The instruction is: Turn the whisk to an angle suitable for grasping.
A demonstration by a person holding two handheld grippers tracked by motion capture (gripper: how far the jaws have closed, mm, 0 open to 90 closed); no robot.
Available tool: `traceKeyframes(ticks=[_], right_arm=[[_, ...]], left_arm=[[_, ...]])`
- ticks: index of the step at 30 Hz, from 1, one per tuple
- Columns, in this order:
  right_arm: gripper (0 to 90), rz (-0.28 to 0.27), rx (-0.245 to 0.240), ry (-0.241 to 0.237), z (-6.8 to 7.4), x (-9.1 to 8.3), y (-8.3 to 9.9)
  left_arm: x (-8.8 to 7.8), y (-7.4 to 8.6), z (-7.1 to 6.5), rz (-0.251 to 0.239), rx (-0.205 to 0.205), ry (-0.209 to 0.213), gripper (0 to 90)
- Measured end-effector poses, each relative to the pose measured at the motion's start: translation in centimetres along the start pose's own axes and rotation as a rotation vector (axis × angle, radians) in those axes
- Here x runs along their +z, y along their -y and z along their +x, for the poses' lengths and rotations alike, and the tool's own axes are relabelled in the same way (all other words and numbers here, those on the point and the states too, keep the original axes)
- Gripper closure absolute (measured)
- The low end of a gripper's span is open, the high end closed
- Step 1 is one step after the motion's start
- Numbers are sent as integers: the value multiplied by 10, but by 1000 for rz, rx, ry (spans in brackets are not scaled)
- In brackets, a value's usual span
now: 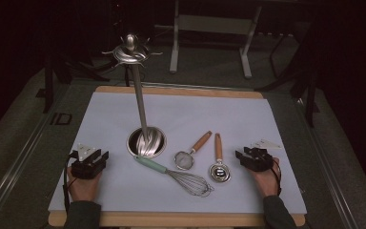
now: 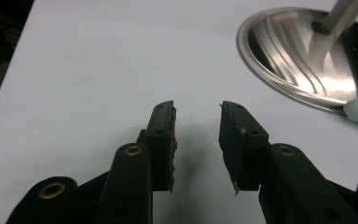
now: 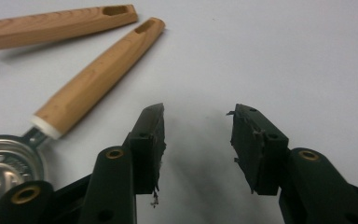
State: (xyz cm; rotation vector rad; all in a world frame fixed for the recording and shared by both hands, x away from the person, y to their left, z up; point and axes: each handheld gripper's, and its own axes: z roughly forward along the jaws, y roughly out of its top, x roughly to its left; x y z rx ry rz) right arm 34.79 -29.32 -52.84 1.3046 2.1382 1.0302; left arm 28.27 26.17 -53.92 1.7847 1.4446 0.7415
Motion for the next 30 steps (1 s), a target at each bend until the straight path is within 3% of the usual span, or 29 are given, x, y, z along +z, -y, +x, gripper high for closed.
traceKeyframes(ticks=[17, 19, 23, 30], right_arm=[[575, 6, -120, -66, 20, -17, -33], [582, 6, -157, -74, 24, -21, -41], [585, 0, -166, -91, 27, -25, -49], [592, -11, -205, -164, 43, -28, -70]], left_arm=[[-1, 1, -3, -11, 24, -9, 673], [-1, 1, -3, -14, 26, -9, 673], [-1, 1, -4, -12, 27, -8, 673], [-1, 2, -3, -15, 26, -5, 672]])
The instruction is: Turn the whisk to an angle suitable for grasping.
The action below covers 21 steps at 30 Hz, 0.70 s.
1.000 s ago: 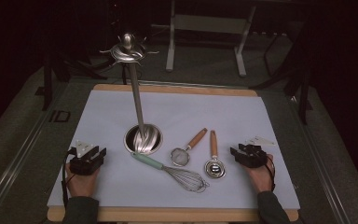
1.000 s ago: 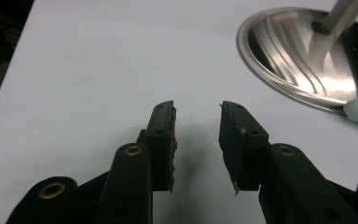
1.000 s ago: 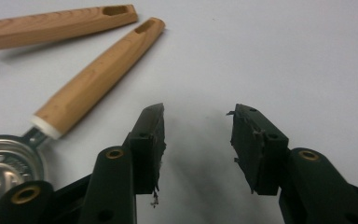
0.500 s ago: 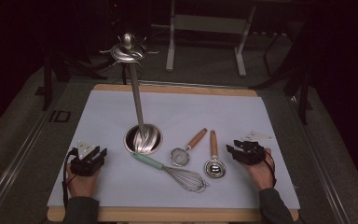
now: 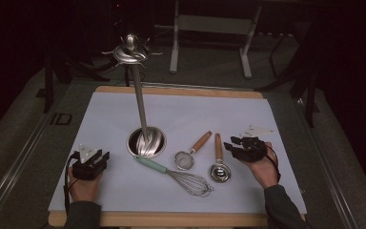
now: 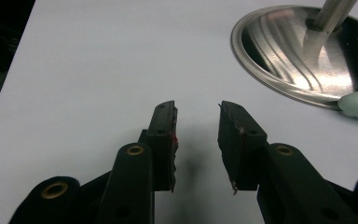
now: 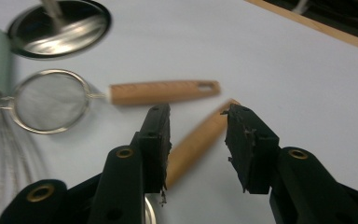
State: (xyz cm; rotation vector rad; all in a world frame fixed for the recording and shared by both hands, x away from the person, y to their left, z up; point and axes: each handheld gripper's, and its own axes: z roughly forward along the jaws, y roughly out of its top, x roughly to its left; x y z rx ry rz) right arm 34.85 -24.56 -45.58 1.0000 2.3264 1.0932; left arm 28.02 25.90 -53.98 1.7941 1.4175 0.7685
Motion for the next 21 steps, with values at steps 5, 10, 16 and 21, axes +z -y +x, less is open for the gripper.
traceKeyframes(ticks=[5, 10, 16, 21], right_arm=[[609, -10, -16, -61, 9, 3, -12], [620, -4, -53, -89, 20, 8, -24], [629, 5, -112, -130, 37, 14, -37], [638, 23, -147, -174, 52, 20, -48]], left_arm=[[0, 0, 0, 0, -4, 1, 672], [0, 0, 0, 1, -2, 1, 672], [0, 0, 0, -1, -3, -1, 672], [0, 0, 0, -1, 0, -1, 672]])
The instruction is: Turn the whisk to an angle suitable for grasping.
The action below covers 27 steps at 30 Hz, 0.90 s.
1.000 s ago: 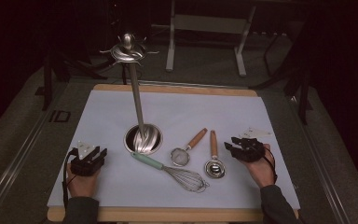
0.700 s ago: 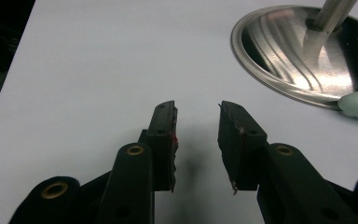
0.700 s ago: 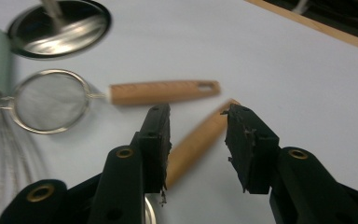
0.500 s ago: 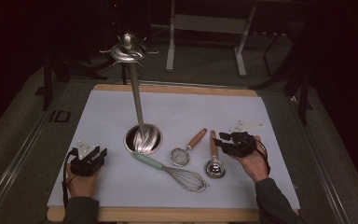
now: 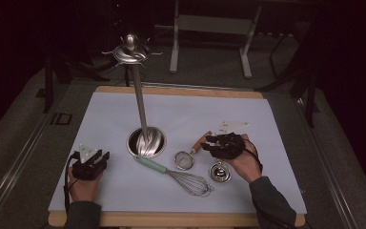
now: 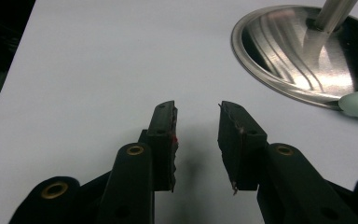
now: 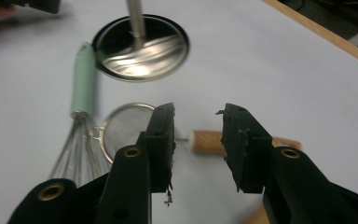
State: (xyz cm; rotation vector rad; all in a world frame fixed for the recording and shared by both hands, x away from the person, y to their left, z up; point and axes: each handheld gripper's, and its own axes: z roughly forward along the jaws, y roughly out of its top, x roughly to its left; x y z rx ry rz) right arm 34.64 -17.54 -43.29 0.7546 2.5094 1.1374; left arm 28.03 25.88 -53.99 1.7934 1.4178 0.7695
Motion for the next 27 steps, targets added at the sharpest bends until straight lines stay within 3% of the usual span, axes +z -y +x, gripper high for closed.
traceKeyframes(ticks=[17, 27], right_arm=[[749, 78, -65, -123, 36, 44, -19], [721, 159, -96, -192, 58, 73, -24]], left_arm=[[0, 0, 0, 1, 5, -3, 671], [0, 0, 0, 4, 5, -3, 670]])
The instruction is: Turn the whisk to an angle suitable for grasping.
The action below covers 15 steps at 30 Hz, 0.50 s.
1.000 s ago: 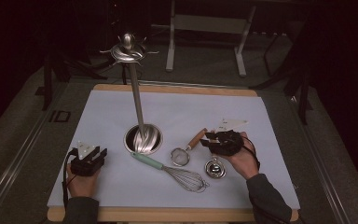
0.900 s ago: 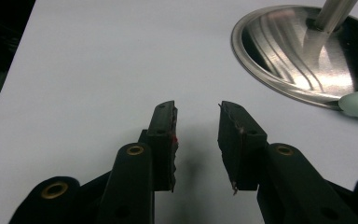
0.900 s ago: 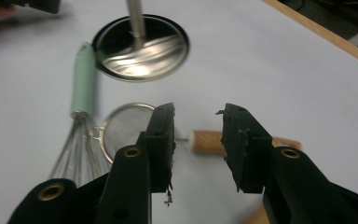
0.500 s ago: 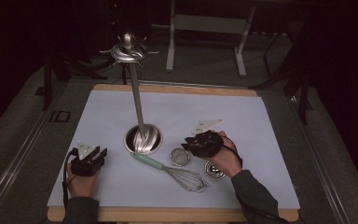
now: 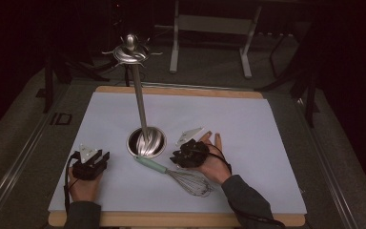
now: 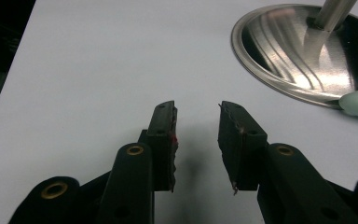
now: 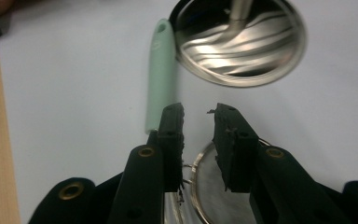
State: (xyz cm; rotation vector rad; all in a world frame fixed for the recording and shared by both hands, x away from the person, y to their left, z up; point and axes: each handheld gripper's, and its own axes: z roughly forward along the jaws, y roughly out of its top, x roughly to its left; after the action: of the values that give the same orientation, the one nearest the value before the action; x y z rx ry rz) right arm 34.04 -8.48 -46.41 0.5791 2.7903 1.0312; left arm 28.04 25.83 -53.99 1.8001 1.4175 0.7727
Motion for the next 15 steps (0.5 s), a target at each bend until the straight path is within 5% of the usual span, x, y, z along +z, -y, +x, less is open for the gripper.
traceKeyframes(ticks=[15], right_arm=[[741, 86, 7, -59, 8, 28, -9]], left_arm=[[0, 0, 0, -1, -6, -4, 669]])
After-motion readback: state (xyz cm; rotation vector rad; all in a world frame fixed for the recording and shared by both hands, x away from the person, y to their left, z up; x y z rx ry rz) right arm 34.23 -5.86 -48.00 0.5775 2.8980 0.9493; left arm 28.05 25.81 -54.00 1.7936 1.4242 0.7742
